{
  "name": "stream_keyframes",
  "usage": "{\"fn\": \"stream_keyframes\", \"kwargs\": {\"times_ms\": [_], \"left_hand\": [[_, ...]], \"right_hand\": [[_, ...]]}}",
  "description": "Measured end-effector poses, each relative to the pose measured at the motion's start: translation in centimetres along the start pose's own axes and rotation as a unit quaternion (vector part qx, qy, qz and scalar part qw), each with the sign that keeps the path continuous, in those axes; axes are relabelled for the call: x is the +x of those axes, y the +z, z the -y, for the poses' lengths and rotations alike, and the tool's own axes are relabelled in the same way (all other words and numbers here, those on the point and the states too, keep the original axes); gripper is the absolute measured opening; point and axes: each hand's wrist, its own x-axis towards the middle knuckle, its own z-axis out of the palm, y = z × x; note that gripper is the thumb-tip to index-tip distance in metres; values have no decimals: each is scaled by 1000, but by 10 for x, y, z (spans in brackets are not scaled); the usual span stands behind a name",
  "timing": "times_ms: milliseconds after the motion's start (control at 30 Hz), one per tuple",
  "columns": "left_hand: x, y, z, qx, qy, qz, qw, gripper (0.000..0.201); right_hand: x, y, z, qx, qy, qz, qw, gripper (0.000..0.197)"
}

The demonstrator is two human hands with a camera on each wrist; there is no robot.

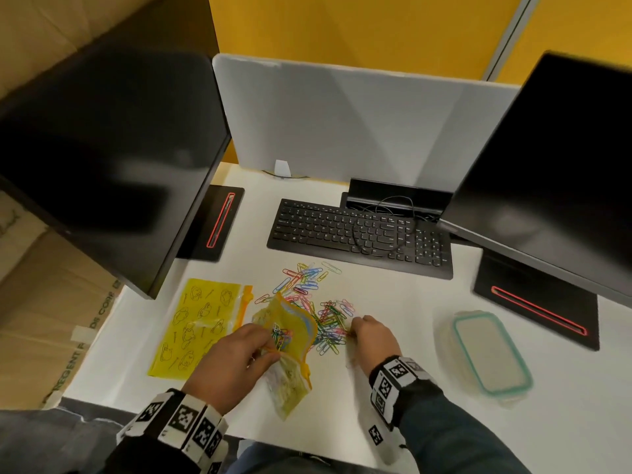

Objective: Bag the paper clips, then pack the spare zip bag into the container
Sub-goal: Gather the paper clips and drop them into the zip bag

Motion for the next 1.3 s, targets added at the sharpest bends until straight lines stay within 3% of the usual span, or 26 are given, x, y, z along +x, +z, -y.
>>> {"fn": "stream_keyframes", "kwargs": {"times_ms": [133,267,367,467,533,567,667,733,800,867,933,1200,1300], "left_hand": [[-2,6,-1,-19,1,-3,1000,37],[-4,12,1,-8,5,-13,1000,39],[-3,13,3,-7,3,-20,1000,36],[-2,12,2,-1,4,-16,1000,36],[0,12,1,-3,8,-18,1000,35],[0,12,2,-5,9,-21,1000,33],[-1,12,2,-16,4,-29,999,27],[-3,11,3,-25,3,-34,999,31],[-5,11,4,-33,1,-37,999,32],[-7,9,4,-41,-3,-42,998,31],[-9,7,5,-46,-5,-46,998,30],[-14,8,5,-43,-5,-44,998,29],[-16,7,4,-46,-3,-43,998,28]], "right_hand": [[0,-2,-10,26,25,-16,999,23],[-7,-19,-12,170,60,-115,977,12],[-17,-43,15,405,41,-133,904,14],[-22,-56,51,538,-14,-69,840,20],[-22,-54,67,525,-52,-21,849,25],[-22,-51,72,490,-69,-2,869,25],[-21,-42,65,398,-94,-9,912,34],[-21,-41,44,385,-55,-58,919,39],[-21,-34,13,318,30,-82,944,44],[-26,-22,-14,186,108,-28,976,61],[-32,-9,-21,127,136,26,982,70],[10,3,14,126,45,31,991,95],[27,-3,16,80,-12,44,996,72]]}}
